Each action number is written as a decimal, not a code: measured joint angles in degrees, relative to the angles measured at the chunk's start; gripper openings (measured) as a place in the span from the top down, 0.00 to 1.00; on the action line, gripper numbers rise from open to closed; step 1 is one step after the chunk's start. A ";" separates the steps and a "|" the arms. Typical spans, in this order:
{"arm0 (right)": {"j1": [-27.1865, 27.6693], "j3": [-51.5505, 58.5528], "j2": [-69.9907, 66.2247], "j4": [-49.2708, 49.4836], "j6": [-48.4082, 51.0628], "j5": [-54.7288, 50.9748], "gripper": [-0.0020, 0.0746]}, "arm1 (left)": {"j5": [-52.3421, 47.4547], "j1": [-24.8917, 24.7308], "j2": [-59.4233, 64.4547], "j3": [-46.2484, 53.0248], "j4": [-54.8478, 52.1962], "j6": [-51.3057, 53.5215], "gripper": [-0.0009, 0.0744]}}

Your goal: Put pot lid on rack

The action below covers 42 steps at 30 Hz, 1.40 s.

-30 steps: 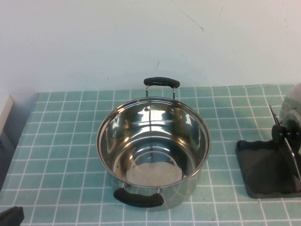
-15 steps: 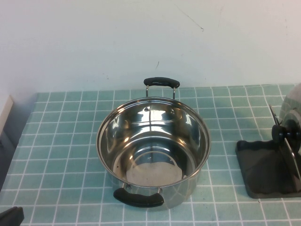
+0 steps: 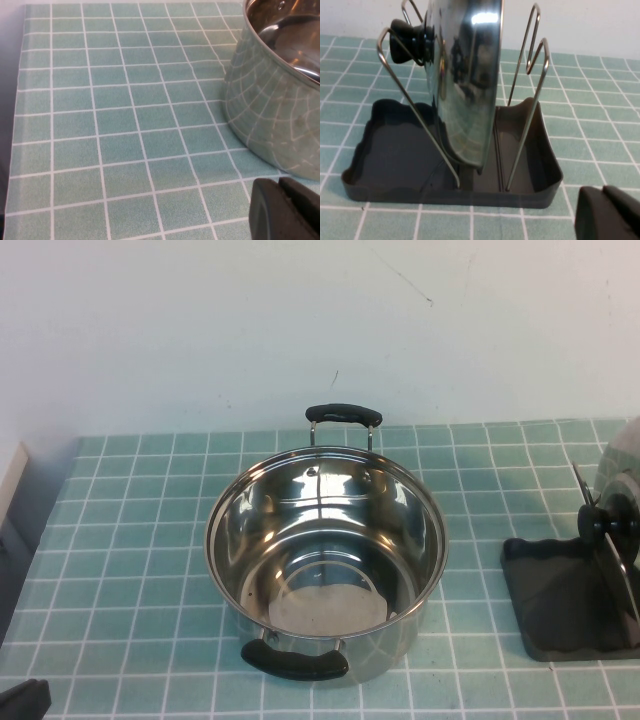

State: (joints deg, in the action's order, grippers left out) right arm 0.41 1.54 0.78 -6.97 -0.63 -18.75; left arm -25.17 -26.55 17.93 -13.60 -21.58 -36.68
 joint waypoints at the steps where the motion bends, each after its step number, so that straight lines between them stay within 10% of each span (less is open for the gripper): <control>1: 0.00 0.00 0.00 0.01 -0.16 0.00 0.98 | 0.00 0.00 0.00 0.00 0.00 0.00 0.99; 42: -0.17 0.00 0.00 0.01 -1.36 -0.21 0.98 | -0.44 0.00 -5.83 7.67 11.93 1.73 0.99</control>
State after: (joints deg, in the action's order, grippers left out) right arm 0.24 1.54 0.78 -6.96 -1.99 -18.95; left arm -25.61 -26.55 12.09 -5.93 -9.64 -34.95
